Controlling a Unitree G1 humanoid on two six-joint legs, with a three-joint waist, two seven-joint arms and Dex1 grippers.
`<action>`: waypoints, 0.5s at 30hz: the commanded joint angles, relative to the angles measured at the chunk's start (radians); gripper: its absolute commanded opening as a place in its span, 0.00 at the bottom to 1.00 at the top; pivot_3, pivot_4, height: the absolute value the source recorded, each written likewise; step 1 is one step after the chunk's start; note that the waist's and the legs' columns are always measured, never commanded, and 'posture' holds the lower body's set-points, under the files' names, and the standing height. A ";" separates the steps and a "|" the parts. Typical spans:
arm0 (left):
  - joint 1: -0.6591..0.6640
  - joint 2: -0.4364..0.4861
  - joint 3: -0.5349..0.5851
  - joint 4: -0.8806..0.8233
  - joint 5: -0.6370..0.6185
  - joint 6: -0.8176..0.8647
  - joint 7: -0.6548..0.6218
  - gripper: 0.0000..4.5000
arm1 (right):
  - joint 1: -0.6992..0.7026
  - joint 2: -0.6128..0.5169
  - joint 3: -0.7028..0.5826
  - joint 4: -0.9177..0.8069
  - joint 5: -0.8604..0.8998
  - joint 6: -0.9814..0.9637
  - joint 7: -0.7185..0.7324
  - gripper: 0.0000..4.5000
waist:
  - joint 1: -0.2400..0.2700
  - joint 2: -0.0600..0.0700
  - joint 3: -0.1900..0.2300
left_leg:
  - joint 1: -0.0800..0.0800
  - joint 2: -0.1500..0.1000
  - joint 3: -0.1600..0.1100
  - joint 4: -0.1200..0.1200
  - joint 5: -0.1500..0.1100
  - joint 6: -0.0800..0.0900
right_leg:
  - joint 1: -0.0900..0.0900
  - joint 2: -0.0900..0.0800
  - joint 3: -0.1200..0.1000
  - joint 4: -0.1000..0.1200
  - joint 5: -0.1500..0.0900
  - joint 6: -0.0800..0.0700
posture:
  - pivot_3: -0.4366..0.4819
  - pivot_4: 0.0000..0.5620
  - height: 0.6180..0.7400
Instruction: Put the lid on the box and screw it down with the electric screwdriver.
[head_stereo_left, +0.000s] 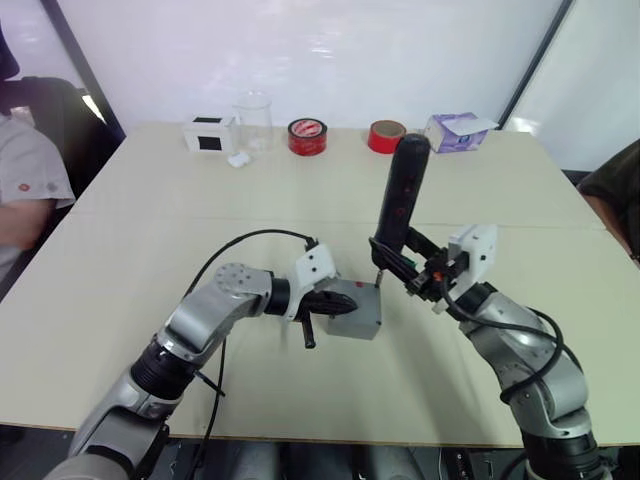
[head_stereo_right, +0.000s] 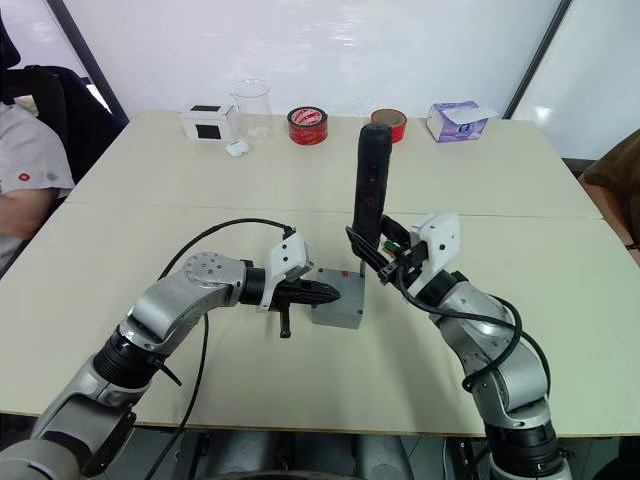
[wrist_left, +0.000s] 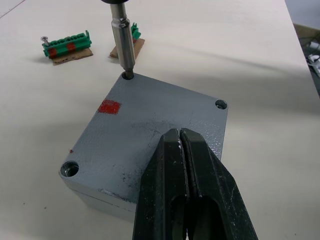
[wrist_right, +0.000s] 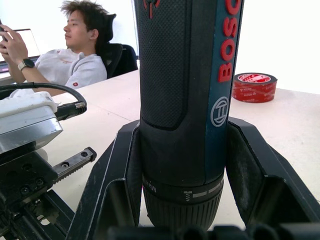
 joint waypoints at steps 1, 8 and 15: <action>0.015 0.000 -0.009 0.001 0.006 0.004 -0.002 0.00 | 0.037 0.006 0.055 0.065 -0.008 0.070 0.015 0.39 | 0.000 0.000 0.000 | 0.000 0.000 0.000 0.000 0.000 0.000 | 0.000 0.000 0.000 0.000 0.000 0.000 | 0.48 0.27 1.00; 0.013 -0.008 -0.007 0.013 0.006 -0.002 0.000 0.00 | 0.034 -0.006 0.024 0.065 0.005 0.066 0.023 0.39 | 0.000 0.000 -0.001 | 0.000 0.000 0.000 0.000 0.000 0.000 | 0.000 0.000 0.000 0.000 -0.001 -0.001 | 0.48 0.27 1.00; 0.017 -0.020 -0.005 0.013 0.008 0.002 0.006 0.00 | 0.006 -0.030 -0.018 0.073 0.023 0.072 0.044 0.39 | 0.001 0.000 -0.001 | 0.000 0.000 0.000 0.000 0.000 0.000 | 0.000 -0.001 0.000 0.000 -0.001 -0.001 | 0.48 0.27 1.00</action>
